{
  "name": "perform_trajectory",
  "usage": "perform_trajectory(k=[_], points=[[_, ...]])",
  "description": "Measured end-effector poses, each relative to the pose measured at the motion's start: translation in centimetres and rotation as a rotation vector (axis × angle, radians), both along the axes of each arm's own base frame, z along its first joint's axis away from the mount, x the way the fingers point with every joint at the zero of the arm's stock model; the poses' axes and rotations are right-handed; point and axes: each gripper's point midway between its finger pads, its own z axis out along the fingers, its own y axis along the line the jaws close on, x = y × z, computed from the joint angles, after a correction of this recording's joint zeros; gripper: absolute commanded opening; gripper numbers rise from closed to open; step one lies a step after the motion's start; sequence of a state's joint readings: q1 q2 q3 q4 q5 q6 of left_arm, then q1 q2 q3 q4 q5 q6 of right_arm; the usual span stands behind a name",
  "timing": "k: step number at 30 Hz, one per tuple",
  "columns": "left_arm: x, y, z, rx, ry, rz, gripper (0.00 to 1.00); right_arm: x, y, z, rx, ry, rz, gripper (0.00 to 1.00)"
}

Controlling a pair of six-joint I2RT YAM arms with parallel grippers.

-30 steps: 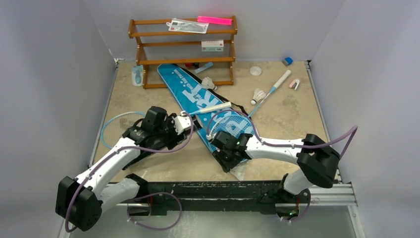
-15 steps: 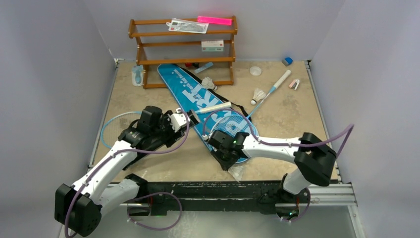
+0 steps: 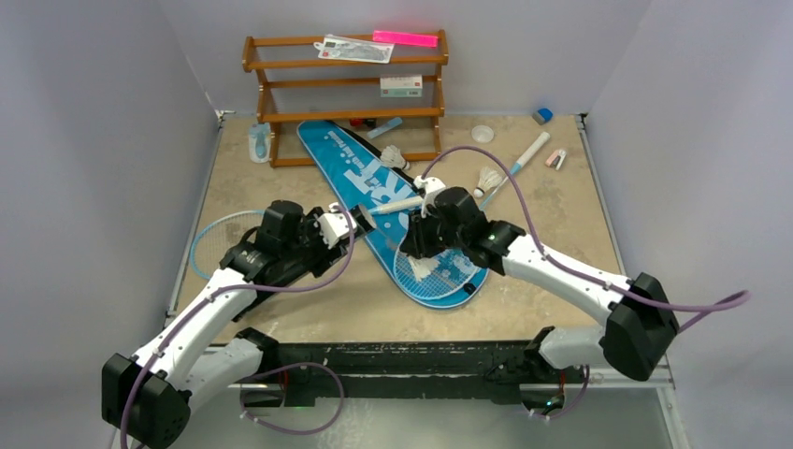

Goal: Pack up the badminton gear
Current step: Adjust the shuttlecock at the center of the board.

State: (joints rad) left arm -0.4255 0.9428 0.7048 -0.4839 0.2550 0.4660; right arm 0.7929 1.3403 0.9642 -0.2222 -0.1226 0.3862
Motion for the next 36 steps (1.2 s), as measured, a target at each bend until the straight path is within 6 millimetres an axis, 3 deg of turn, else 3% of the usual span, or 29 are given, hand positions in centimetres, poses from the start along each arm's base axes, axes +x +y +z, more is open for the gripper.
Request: perform_trajectory(k=[5, 11, 17, 21, 24, 28, 31, 34, 36], points=[[0.1, 0.0, 0.1, -0.005, -0.005, 0.001, 0.31, 1.4, 0.8, 2.0, 0.203, -0.204, -0.055, 0.18], [0.0, -0.1, 0.4, -0.011, -0.014, -0.001, 0.31, 4.0, -0.3, 0.0, 0.282, -0.378, -0.19, 0.22], [-0.1, -0.4, 0.6, -0.026, -0.015, -0.017, 0.31, 6.6, 0.0, 0.5, 0.364, -0.572, -0.24, 0.34], [-0.2, -0.5, 0.6, -0.029, -0.013, -0.021, 0.31, 7.0, 0.0, -0.2, 0.394, -0.663, -0.234, 0.39], [-0.2, -0.5, 0.6, -0.03, -0.013, -0.022, 0.31, 6.9, -0.3, -2.4, 0.367, -0.666, -0.225, 0.41], [-0.2, -0.5, 0.6, -0.031, -0.012, -0.024, 0.31, 6.5, -0.8, -5.3, 0.313, -0.63, -0.219, 0.64], [-0.2, -0.6, 0.6, -0.031, -0.01, -0.024, 0.31, 6.5, -1.0, -5.1, 0.317, -0.639, -0.228, 0.68], [-0.2, -0.6, 0.5, -0.032, -0.008, -0.026, 0.31, 6.4, -1.5, -4.1, 0.336, -0.663, -0.243, 0.78], [-0.2, -0.6, 0.5, -0.032, -0.008, -0.027, 0.31, 6.2, -1.8, -3.1, 0.353, -0.681, -0.25, 0.79]])
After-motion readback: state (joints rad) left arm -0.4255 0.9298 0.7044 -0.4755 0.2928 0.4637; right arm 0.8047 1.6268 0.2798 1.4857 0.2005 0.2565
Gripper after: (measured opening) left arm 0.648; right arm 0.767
